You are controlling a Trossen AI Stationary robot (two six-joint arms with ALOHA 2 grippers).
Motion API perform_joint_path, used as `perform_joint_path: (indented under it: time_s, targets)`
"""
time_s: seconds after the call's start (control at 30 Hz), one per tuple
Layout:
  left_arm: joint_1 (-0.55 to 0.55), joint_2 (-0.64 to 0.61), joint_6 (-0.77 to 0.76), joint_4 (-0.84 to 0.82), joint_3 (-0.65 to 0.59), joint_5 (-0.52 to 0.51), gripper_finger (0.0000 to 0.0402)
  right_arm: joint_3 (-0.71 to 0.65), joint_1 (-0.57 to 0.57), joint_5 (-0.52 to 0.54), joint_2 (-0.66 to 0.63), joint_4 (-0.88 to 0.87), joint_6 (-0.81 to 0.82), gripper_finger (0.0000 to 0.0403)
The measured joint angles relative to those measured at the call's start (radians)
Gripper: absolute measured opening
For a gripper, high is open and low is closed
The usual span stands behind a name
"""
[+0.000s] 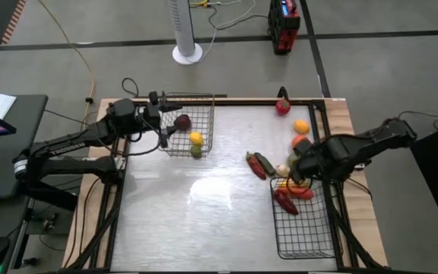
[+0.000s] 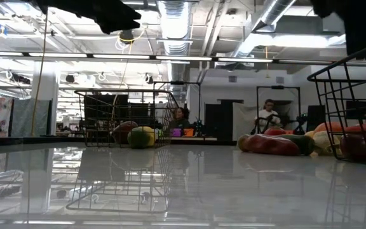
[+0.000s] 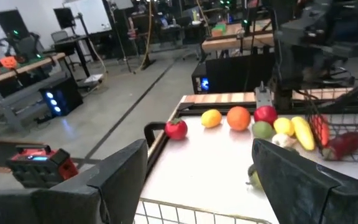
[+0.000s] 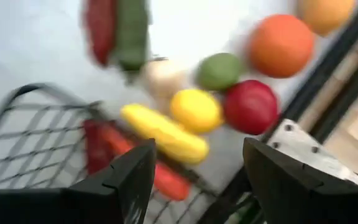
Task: Sort produce into baskets
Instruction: Put the red bell pepper into the right wire basket
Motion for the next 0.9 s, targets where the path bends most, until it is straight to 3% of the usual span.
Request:
perform_joint_path:
  time_s: [0.43,0.63,0.9]
  targets:
    - [-0.035,-0.001,-0.014,0.01,0.0,0.012,0.0279,-0.365,-0.312,-0.06,-0.212,0.127,-0.165,0.027]
    - [-0.035,-0.001,-0.016,0.021,0.0,0.012,0.0279,-0.359,-0.409,-0.072,-0.18,0.161,-0.274,0.0276]
    - [-0.035,-0.001,-0.011,0.022,0.0,0.012,0.0279,-0.339,-0.527,-0.17,-0.046,0.231,-0.468,0.0318]
